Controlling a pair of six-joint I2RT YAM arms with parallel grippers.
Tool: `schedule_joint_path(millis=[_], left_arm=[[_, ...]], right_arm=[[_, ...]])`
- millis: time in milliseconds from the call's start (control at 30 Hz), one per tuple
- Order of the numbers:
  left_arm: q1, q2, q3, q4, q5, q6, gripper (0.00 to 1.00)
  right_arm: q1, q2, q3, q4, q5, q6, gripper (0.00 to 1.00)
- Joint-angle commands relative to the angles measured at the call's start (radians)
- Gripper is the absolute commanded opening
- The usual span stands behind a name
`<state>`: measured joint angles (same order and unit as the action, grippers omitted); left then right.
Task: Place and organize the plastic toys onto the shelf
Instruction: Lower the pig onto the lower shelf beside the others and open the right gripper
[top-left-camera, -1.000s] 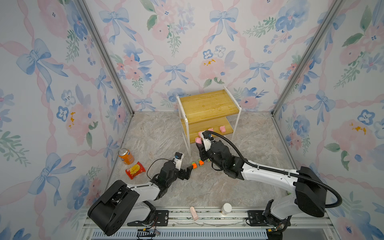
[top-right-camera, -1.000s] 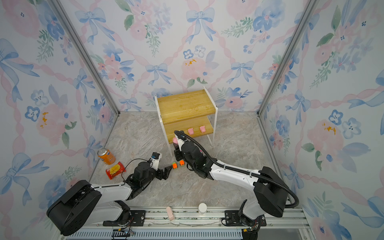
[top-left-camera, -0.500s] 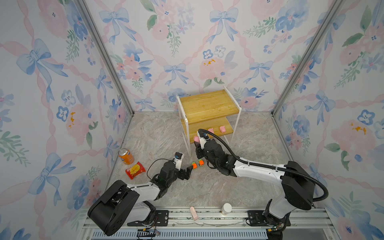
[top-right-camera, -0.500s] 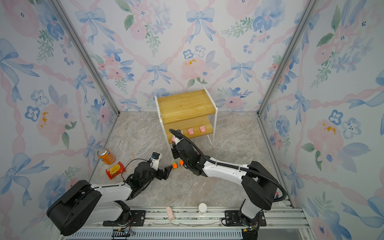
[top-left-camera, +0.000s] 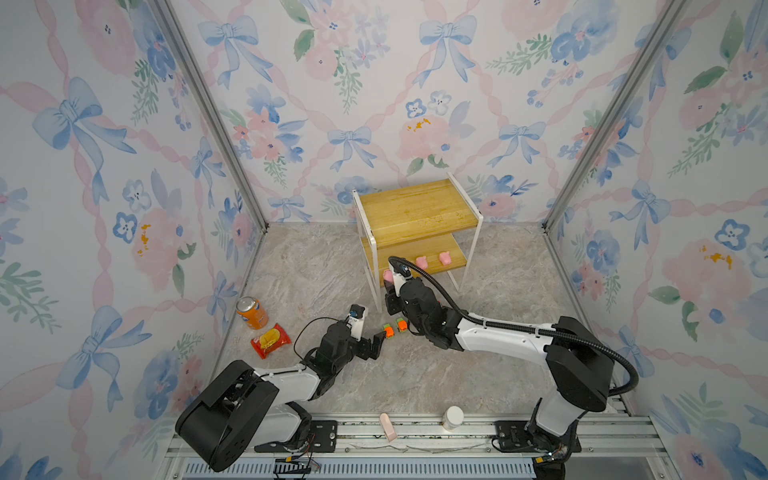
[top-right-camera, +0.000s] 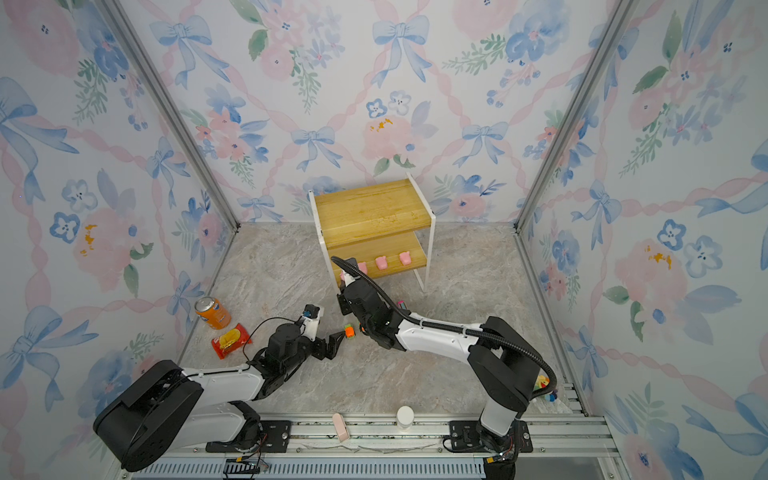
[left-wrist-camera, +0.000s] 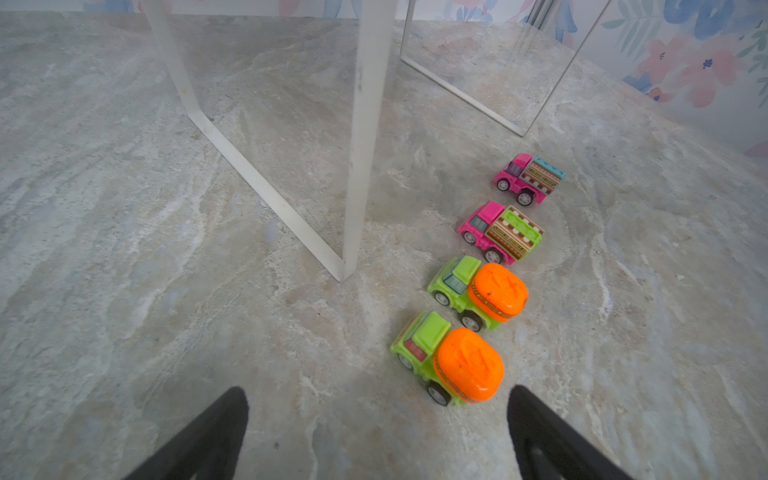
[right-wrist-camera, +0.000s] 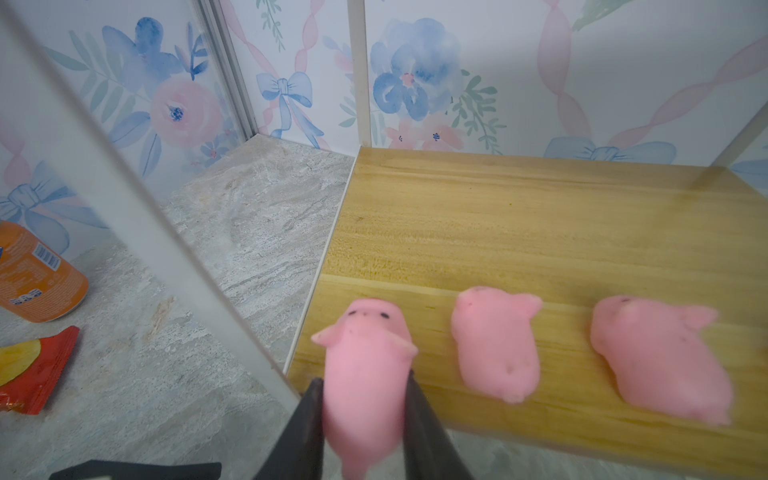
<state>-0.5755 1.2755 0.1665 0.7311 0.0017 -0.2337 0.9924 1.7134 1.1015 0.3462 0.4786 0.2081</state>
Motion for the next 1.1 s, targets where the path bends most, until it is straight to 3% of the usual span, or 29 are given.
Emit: schedule_joint_path(millis=[0, 1067], left_arm=[[0.006, 0.007, 0.009, -0.004, 0.017, -0.013, 0.98], [0.007, 0.014, 0.011, -0.003, 0.016, -0.012, 0.98]], right_arm=[[0.012, 0.020, 0.033, 0.051, 0.031, 0.001, 0.32], [-0.005, 0.111, 0.057, 0.150, 0.078, 0.017, 0.33]])
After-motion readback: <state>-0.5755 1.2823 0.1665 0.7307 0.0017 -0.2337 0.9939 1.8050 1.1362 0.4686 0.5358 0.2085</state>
